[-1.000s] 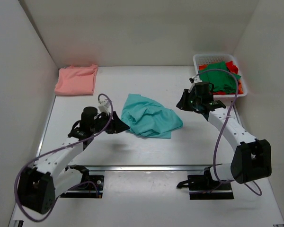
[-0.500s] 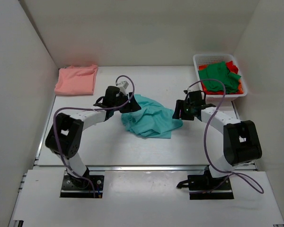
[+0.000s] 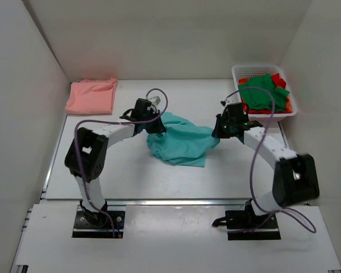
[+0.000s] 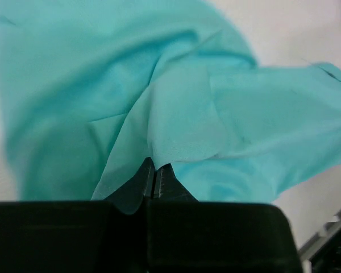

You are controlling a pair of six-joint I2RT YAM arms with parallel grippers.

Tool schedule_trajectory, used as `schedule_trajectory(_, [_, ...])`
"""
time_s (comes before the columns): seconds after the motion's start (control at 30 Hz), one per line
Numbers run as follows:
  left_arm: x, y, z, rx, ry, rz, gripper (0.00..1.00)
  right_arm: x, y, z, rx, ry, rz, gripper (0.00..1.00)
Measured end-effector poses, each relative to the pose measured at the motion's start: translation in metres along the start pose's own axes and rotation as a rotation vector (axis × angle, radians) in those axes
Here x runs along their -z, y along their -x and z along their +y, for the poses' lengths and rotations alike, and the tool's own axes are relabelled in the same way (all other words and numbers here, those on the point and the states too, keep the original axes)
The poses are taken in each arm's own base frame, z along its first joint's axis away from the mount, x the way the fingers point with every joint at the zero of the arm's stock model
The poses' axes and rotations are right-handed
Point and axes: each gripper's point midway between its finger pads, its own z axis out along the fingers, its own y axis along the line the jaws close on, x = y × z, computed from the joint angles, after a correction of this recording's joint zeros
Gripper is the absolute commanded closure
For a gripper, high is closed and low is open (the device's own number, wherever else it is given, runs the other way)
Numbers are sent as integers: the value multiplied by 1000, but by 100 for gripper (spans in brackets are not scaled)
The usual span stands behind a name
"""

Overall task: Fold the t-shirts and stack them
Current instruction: Flatten out the tshirt

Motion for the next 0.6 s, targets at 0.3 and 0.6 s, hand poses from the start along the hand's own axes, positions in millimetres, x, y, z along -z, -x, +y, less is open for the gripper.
schedule_trajectory(0.3, [236, 191, -118, -113, -200, -602, 100, 284, 181, 110, 216, 220, -879, 100])
schedule_trajectory(0.6, [418, 210, -200, -243, -424, -885, 100, 412, 199, 130, 278, 307, -1118, 100])
